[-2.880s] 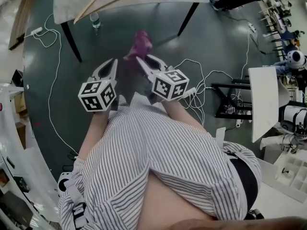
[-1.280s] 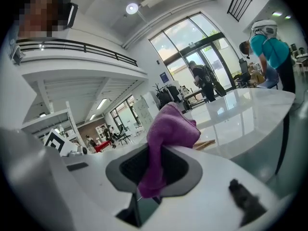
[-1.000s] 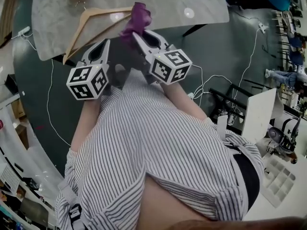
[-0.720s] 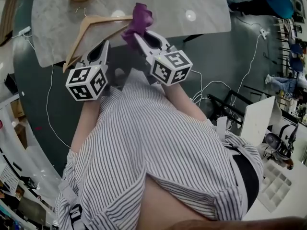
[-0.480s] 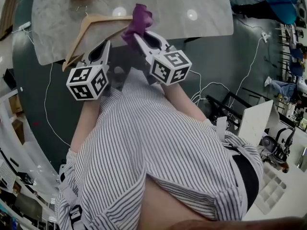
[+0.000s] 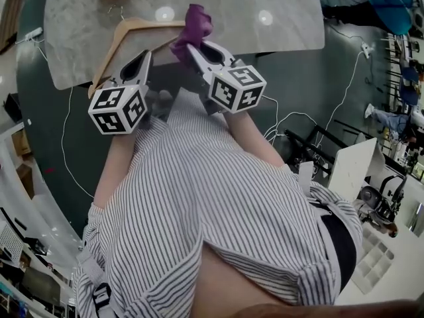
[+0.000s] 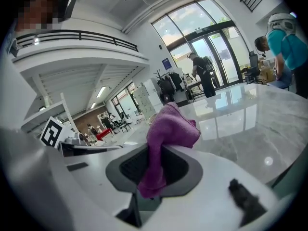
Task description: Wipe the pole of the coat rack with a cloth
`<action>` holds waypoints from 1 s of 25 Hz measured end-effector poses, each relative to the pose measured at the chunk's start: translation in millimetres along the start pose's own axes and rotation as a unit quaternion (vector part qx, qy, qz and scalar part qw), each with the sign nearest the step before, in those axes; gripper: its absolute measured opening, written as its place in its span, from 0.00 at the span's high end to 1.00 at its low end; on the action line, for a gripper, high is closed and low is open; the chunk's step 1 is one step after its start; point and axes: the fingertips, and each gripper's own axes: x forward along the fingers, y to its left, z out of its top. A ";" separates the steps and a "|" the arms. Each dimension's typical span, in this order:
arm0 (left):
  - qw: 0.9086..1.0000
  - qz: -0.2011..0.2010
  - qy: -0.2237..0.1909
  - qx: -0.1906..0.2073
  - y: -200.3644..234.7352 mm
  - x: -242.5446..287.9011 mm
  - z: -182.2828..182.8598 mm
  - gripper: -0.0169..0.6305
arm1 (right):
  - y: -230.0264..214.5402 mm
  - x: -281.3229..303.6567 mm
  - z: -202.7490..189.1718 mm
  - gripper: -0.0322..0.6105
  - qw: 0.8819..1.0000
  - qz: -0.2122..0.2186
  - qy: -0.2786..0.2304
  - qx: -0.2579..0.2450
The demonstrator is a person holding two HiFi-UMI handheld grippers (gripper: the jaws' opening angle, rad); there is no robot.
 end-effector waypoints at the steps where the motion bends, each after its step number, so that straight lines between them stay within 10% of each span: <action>1: 1.000 -0.003 0.003 0.000 1.9 0.4 1.4 0.96 | 1.6 2.9 -0.5 0.84 1.000 0.000 0.002 0.001; 25: 0.995 -0.023 0.089 -0.038 29.6 11.3 -30.2 0.96 | -9.7 26.7 -31.2 0.84 0.997 -0.040 0.063 0.036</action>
